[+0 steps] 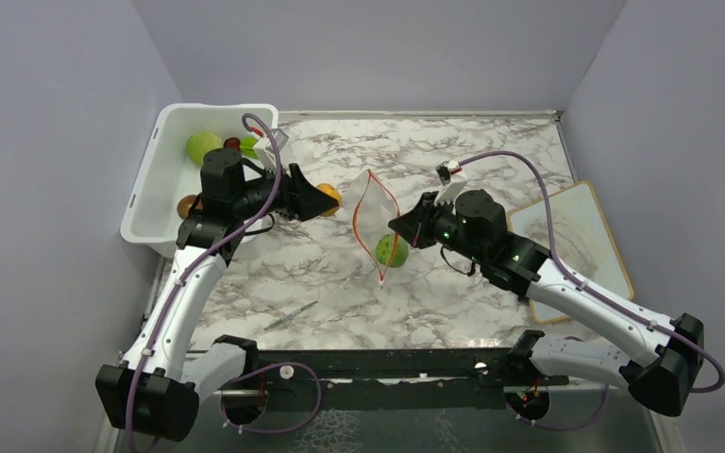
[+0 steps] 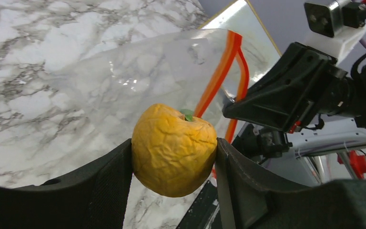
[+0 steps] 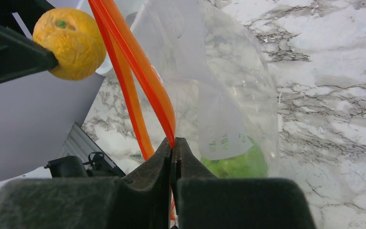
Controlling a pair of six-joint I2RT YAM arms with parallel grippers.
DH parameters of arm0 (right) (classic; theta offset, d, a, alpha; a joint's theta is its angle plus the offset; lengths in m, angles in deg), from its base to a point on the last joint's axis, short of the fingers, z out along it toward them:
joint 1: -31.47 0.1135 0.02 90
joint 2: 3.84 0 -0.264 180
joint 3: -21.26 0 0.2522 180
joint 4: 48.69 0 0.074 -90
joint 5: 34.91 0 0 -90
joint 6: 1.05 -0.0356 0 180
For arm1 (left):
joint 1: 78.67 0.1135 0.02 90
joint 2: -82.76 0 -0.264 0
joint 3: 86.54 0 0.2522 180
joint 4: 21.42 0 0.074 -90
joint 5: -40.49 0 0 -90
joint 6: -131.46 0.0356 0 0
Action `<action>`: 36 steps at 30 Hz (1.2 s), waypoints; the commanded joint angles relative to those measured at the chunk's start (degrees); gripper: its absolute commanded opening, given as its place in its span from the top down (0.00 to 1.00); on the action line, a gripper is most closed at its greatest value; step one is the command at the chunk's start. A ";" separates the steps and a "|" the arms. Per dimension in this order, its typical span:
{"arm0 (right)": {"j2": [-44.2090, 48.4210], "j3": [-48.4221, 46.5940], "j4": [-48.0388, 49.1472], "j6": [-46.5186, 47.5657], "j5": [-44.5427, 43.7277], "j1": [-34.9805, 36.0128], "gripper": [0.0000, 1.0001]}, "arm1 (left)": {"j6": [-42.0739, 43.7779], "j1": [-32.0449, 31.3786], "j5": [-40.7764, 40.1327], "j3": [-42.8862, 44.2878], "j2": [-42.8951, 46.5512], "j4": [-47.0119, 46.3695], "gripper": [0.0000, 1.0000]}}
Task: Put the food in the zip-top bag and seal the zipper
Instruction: Place the fake fruit in the zipper food storage bag.
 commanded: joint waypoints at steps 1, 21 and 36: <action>-1.36 -1.76 1.07 -2.46 -0.92 0.20 0.99 | -3.83 -2.65 5.64 -2.09 1.32 -5.96 0.59; -3.52 -0.20 9.84 -5.95 5.37 0.19 0.99 | -13.46 -9.60 6.35 -7.99 2.16 -18.16 0.58; -1.66 4.45 18.93 -5.90 12.43 0.20 0.99 | -16.42 -10.76 0.48 -10.45 -0.19 -20.18 0.55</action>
